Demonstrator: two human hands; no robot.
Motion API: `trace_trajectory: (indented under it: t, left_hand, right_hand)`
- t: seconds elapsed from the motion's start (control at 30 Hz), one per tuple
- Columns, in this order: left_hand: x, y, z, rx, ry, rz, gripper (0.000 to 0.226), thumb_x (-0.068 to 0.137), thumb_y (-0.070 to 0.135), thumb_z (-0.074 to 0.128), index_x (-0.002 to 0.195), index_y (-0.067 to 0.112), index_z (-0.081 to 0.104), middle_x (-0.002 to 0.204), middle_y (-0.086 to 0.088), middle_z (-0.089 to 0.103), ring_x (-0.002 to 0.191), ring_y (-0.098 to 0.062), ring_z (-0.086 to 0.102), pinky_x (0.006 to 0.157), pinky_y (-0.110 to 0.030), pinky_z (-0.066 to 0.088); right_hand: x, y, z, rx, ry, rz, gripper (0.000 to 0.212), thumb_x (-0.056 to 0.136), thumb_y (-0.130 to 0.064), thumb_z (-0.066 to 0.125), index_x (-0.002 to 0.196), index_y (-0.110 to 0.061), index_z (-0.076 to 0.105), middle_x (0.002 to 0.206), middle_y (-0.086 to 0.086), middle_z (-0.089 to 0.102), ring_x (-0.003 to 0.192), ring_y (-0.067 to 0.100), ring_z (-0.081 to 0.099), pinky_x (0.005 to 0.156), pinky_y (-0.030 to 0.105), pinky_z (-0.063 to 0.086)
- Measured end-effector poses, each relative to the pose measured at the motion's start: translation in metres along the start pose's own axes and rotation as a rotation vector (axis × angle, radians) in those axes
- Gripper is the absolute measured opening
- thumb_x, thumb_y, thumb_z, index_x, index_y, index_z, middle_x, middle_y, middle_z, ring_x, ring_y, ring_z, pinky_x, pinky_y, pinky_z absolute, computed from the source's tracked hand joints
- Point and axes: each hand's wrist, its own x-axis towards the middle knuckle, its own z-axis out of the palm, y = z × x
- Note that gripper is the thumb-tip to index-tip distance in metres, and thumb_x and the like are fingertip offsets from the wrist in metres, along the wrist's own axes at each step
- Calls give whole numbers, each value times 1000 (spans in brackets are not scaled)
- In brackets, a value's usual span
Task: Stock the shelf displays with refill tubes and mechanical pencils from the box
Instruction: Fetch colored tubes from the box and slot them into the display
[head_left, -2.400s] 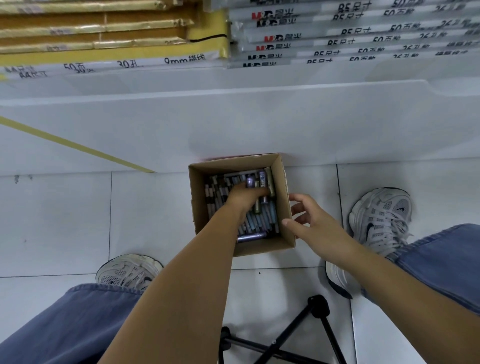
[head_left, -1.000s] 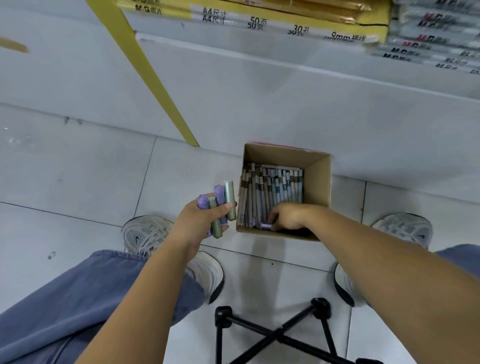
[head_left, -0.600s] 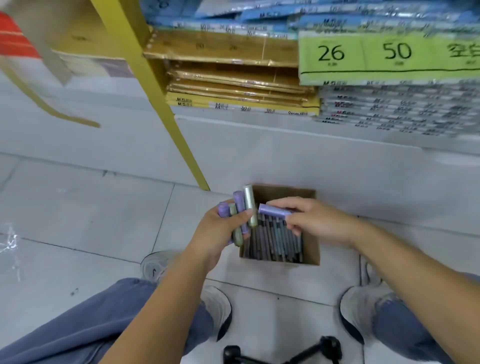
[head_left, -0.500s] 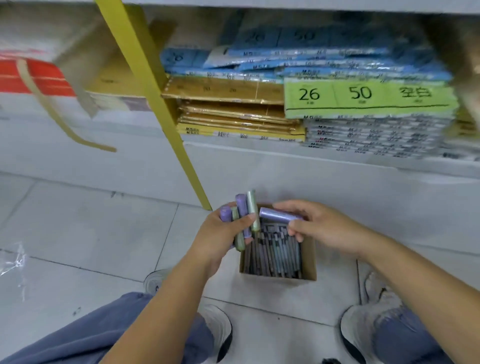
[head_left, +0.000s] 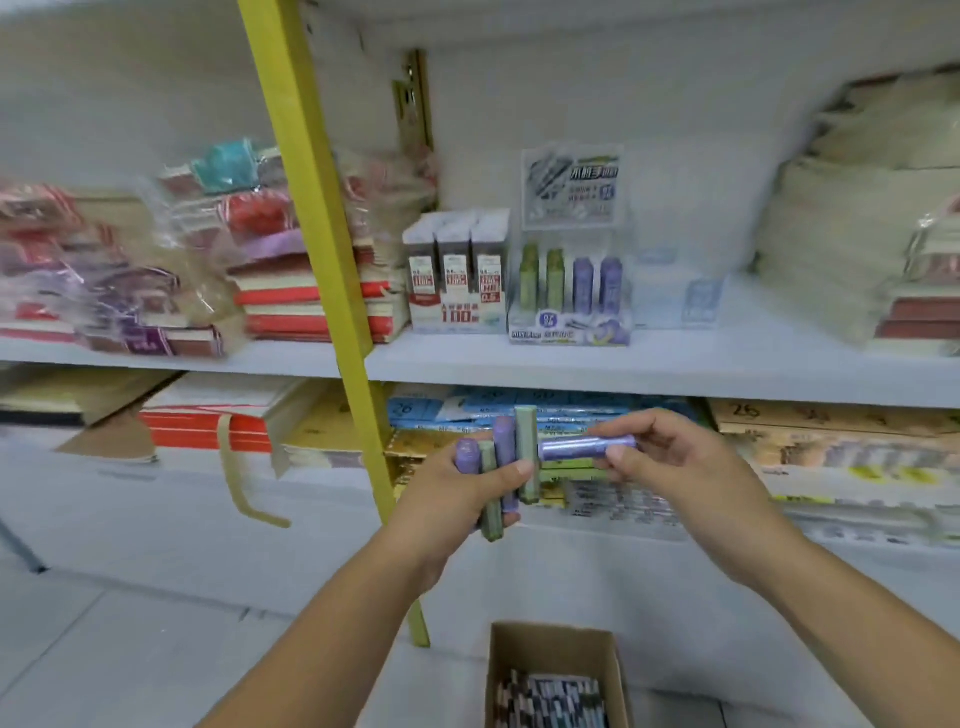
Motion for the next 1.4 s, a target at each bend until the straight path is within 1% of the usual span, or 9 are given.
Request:
trace_trajectory:
  t: [0.1, 0.3, 0.5, 0.57, 0.63, 0.7, 0.9, 1.2, 1.4]
  left_hand:
    - [12, 30, 6, 23, -28, 79, 8, 90, 22, 72, 97, 23, 76, 79, -6, 68, 71, -16, 63, 72, -27, 58]
    - [53, 69, 10, -214, 81, 173, 12, 89, 23, 73, 100, 18, 74, 83, -5, 73, 71, -16, 68, 71, -30, 62]
    - [85, 85, 11, -382, 149, 236, 14, 89, 18, 72, 103, 15, 72, 82, -2, 75, 68, -13, 67, 60, -24, 57]
    - [91, 86, 13, -410, 154, 226, 13, 89, 18, 73, 100, 13, 73, 80, -3, 74, 66, -13, 67, 56, -22, 56]
    - [96, 83, 12, -419, 163, 223, 10, 88, 17, 73, 98, 13, 74, 78, -3, 75, 64, -12, 68, 54, -20, 54]
    - [101, 81, 10, -403, 171, 225, 7, 89, 18, 73, 96, 17, 74, 79, -2, 75, 69, -14, 69, 56, -22, 54]
    - [109, 81, 2, -411, 169, 243, 8, 89, 18, 73, 94, 24, 73, 80, -2, 76, 70, -15, 69, 54, -20, 54]
    - [111, 80, 2, -401, 173, 239, 9, 89, 18, 72, 97, 21, 74, 83, -5, 76, 73, -18, 70, 55, -22, 55]
    - [109, 81, 5, -383, 150, 233, 11, 89, 18, 72, 100, 19, 74, 85, -3, 77, 69, -12, 70, 54, -22, 54]
  right_hand:
    - [21, -33, -7, -66, 43, -100, 24, 91, -3, 59, 101, -22, 70, 87, 0, 75, 79, 9, 70, 72, 11, 50]
    - [94, -108, -30, -170, 188, -327, 28, 80, -1, 72, 95, -21, 60, 98, 7, 71, 85, 16, 67, 77, 23, 57]
    - [175, -136, -45, -613, 200, -393, 23, 80, -11, 76, 87, -32, 67, 84, -2, 71, 73, 15, 64, 81, 35, 54]
    - [194, -133, -48, -737, 168, -398, 25, 80, -11, 76, 96, -29, 70, 86, -1, 71, 73, 8, 62, 82, 27, 53]
    - [207, -128, -47, -868, 89, -367, 26, 80, -13, 76, 99, -32, 71, 89, -6, 71, 74, 1, 61, 75, 11, 47]
    - [217, -125, -43, -958, -11, -298, 27, 80, -13, 77, 95, -33, 68, 89, -9, 69, 77, -2, 61, 70, 6, 44]
    - [232, -117, -36, -895, -159, -154, 29, 77, -1, 77, 87, -21, 59, 87, 6, 68, 72, 14, 67, 63, 19, 54]
    - [234, -120, -41, -867, -252, -137, 25, 77, 7, 74, 84, -13, 61, 85, 17, 66, 59, 7, 65, 57, 16, 51]
    - [233, -115, -38, -904, -226, -121, 16, 85, -4, 70, 83, -19, 68, 73, -9, 69, 58, 0, 67, 53, 6, 44]
